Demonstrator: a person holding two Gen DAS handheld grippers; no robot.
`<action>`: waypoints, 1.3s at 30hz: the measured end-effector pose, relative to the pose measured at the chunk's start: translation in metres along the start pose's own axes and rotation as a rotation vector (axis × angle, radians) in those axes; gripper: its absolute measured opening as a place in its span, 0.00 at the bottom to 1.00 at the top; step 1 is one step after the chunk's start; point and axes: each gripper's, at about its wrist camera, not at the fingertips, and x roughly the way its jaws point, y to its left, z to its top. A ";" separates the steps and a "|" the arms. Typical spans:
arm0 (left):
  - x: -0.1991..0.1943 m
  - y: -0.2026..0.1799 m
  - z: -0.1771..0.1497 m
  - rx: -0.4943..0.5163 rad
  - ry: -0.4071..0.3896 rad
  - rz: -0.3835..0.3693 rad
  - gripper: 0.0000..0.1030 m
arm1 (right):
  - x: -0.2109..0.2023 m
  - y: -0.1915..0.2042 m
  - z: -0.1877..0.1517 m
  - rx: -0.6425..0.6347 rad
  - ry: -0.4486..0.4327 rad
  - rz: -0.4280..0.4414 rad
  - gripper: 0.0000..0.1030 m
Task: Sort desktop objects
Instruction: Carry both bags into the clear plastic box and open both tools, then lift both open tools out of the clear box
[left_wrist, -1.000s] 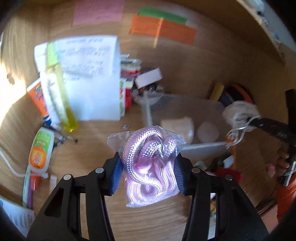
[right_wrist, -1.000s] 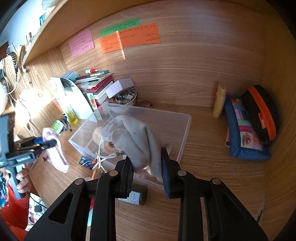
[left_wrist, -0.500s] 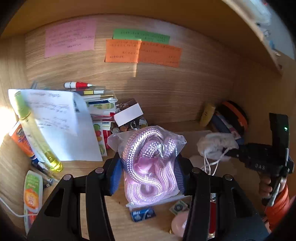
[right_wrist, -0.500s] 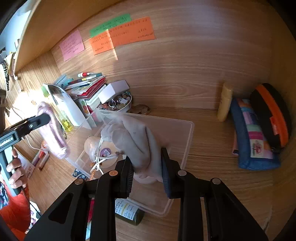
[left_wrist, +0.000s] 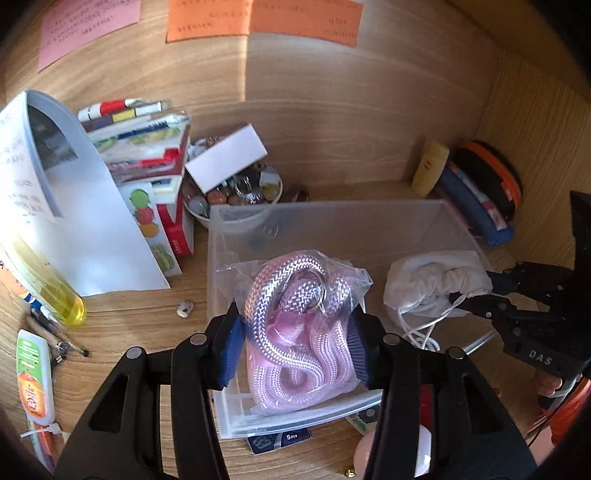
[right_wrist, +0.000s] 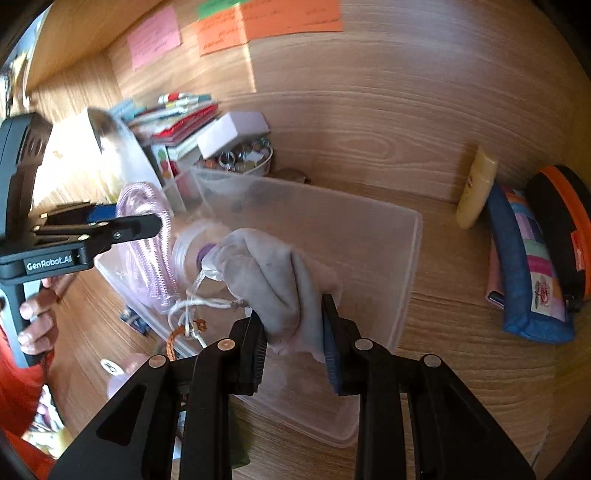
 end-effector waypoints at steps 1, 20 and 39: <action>0.000 -0.001 -0.001 0.002 -0.005 0.006 0.48 | 0.001 0.002 -0.001 -0.011 -0.002 -0.010 0.24; -0.017 -0.023 0.003 0.030 -0.012 0.097 0.79 | -0.032 0.018 -0.014 -0.047 -0.036 -0.104 0.74; -0.093 -0.006 -0.030 -0.011 -0.107 0.129 0.93 | -0.078 0.037 -0.049 -0.074 -0.086 -0.172 0.80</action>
